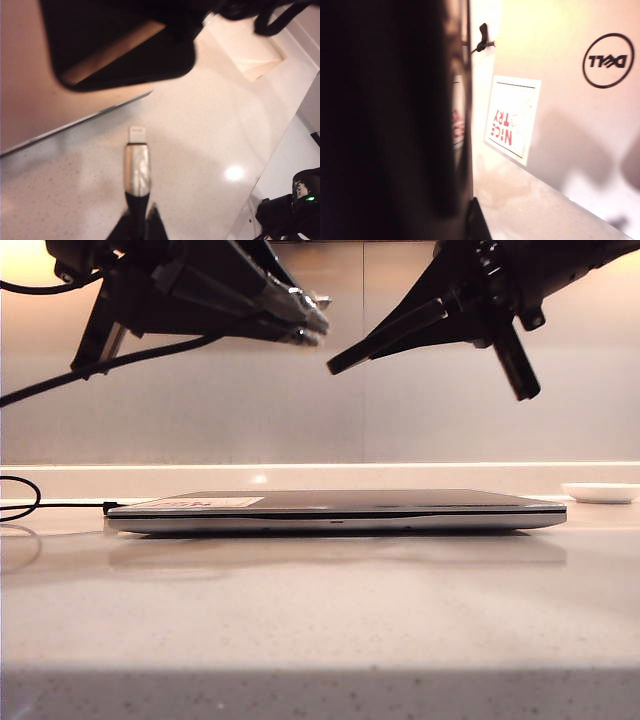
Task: Pick up the charging cable and the phone, plug the charging cable into the charging port on the phone, and finally place them back on the table.
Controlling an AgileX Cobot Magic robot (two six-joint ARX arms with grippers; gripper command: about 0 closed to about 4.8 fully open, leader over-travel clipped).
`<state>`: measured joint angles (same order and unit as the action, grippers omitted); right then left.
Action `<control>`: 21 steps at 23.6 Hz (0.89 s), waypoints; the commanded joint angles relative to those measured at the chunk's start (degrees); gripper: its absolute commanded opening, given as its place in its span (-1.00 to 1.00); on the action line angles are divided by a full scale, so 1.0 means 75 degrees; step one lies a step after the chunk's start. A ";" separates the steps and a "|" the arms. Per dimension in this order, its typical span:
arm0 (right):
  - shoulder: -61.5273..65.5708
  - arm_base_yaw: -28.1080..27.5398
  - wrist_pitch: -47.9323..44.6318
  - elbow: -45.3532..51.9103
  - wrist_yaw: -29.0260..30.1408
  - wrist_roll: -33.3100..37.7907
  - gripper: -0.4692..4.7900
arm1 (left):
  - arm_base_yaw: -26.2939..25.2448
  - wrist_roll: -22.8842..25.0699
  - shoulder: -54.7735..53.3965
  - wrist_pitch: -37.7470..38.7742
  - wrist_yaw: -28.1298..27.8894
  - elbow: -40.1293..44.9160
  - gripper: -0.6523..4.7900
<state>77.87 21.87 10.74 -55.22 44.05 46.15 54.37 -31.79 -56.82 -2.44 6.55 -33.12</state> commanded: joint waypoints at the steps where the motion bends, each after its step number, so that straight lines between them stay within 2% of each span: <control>1: -0.0061 0.0152 -0.1606 0.0399 0.0265 0.0898 -0.84 | 0.0003 -0.0029 -0.0050 -0.0163 0.0017 0.0003 -0.78; 3: -0.0061 0.0224 -0.2294 0.0697 0.0268 0.1157 -0.84 | 0.0003 -0.0026 -0.0251 -0.0216 0.0020 0.0003 -0.78; 7: -0.0058 0.0271 -0.2882 0.1166 0.0230 0.1262 -0.84 | 0.0003 -0.0032 -0.0845 -0.0810 0.0017 0.0000 -0.78; 14: -0.0058 0.0268 -0.3077 0.1341 0.0198 0.1314 -0.84 | 0.0000 -0.0055 -0.1049 -0.0997 0.0017 0.0000 -0.78; 18: -0.0058 0.0268 -0.3570 0.1341 0.0152 0.1851 -0.84 | 0.0003 -0.0175 -0.1049 -0.1000 0.0017 0.0000 -0.78; 21: -0.0058 0.0268 -0.3570 0.1343 0.0315 0.1853 -0.84 | 0.0003 -0.0172 -0.1049 -0.1003 0.0020 0.0000 -0.78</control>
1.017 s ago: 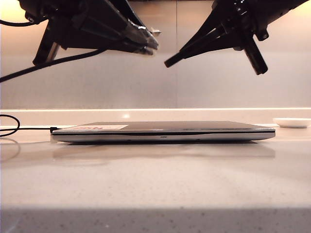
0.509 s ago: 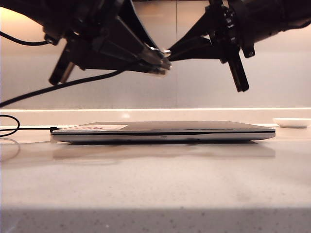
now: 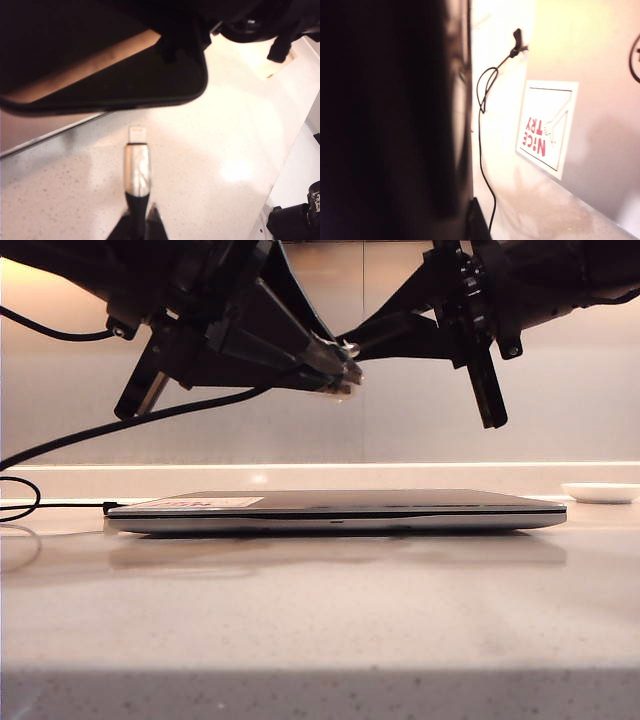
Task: Pick up the charging cable and the phone, plug the charging cable into the charging port on the phone, and finally place them back on the table.
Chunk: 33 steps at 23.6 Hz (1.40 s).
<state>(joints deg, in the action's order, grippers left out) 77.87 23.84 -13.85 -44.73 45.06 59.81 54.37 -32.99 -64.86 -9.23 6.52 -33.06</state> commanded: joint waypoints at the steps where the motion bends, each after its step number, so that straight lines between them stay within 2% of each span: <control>1: -0.0058 0.0006 -0.0300 -0.0055 0.0181 0.0023 -0.84 | 0.0003 -0.0015 0.0023 -0.0096 0.0020 -0.0009 -0.78; 9: -0.0058 -0.0012 -0.0283 -0.0058 0.0137 -0.0300 -0.84 | 0.0003 -0.0015 0.0026 -0.0096 0.0020 -0.0009 -0.78; 13: -0.0058 -0.0017 0.0117 -0.0058 0.0125 -0.0662 -0.84 | 0.0003 -0.0015 0.0026 -0.0096 0.0020 -0.0009 -0.78; 33: -0.0061 -0.0055 0.0219 -0.0061 0.0425 -0.0577 -0.84 | -0.0003 -0.0012 0.0023 -0.0102 0.0020 -0.0009 -0.78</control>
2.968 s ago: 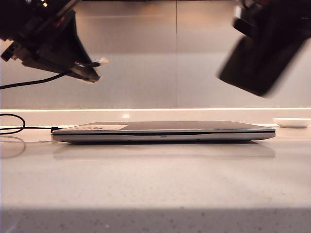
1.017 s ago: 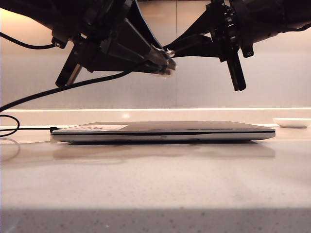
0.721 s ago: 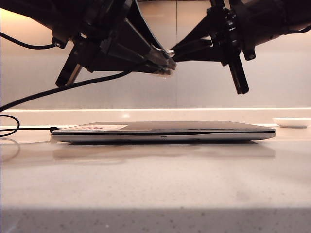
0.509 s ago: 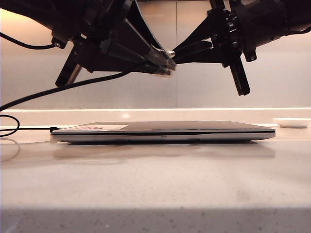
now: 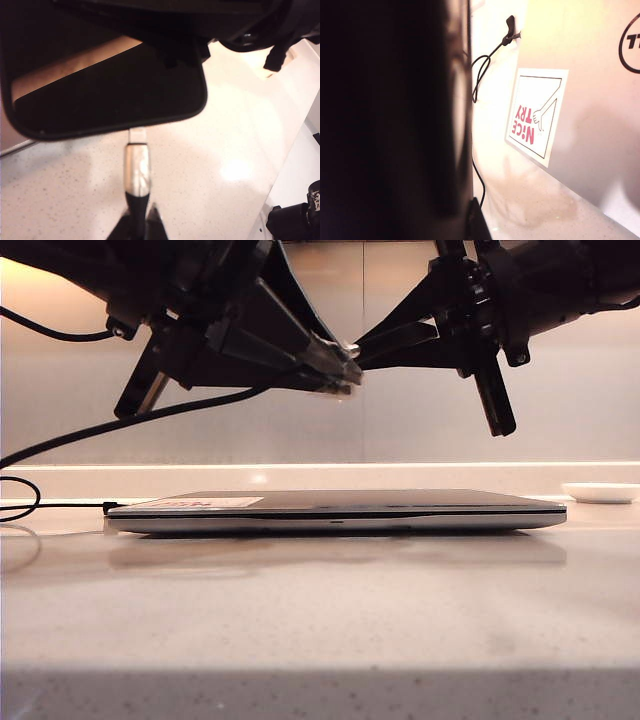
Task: Pick up the charging cable and the phone, plug the charging cable into the charging port on the phone, and finally place them back on the table.
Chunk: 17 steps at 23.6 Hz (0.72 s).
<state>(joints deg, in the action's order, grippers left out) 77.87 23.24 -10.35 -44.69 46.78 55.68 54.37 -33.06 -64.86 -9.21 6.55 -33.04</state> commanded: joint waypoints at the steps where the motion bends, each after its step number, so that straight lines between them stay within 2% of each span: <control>1: -0.0061 0.0026 -0.0251 -0.0067 0.0198 -0.0026 -0.84 | -0.0003 -0.0003 0.0023 -0.0108 0.0017 -0.0012 -0.78; 17: -0.0061 0.0114 -0.0254 -0.0067 0.0102 -0.0026 -0.84 | -0.0009 -0.0006 -0.0017 -0.0452 0.0017 -0.0012 -0.78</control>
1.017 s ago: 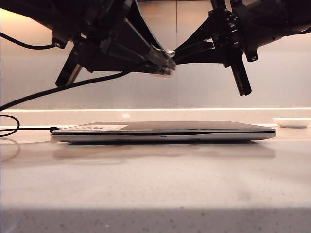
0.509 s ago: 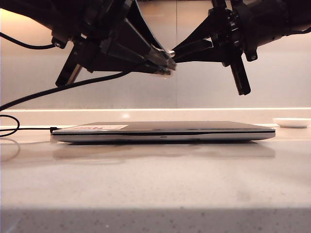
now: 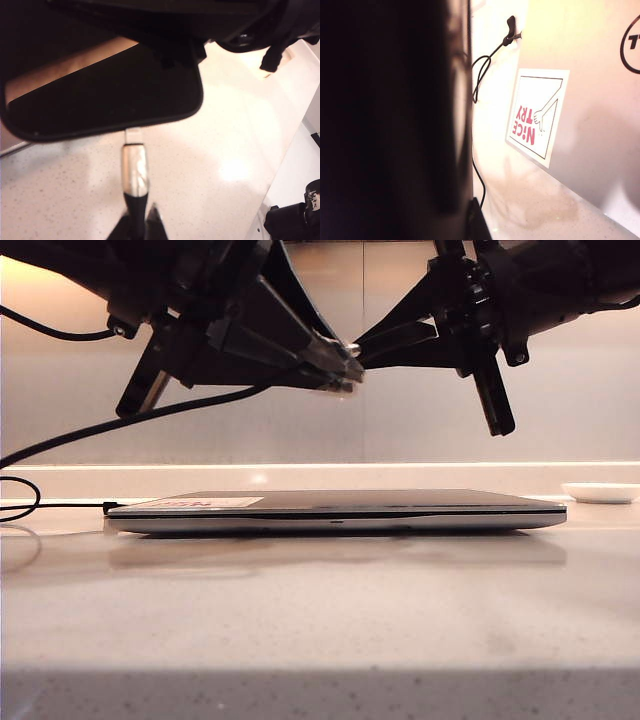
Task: Pick up the charging cable and the phone, plug the charging cable into the charging port on the phone, and finally place them back on the table.
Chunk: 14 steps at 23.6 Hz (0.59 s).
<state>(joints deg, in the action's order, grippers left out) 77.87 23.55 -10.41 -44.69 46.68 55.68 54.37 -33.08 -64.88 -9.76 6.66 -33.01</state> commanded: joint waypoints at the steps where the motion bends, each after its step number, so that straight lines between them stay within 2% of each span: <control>1: -0.0061 0.0076 -0.0242 -0.0067 0.0111 -0.0026 -0.84 | -0.0012 0.0000 -0.0029 -0.0385 0.0003 -0.0015 -0.78; 14: -0.0064 0.0076 -0.0242 -0.0067 0.0347 -0.0291 -0.84 | -0.0286 0.0006 -0.0079 -0.0376 0.0003 -0.0015 -0.78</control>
<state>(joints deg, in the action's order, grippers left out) 77.87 23.79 -11.03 -44.69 46.92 53.98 52.47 -33.04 -65.60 -10.44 7.51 -32.93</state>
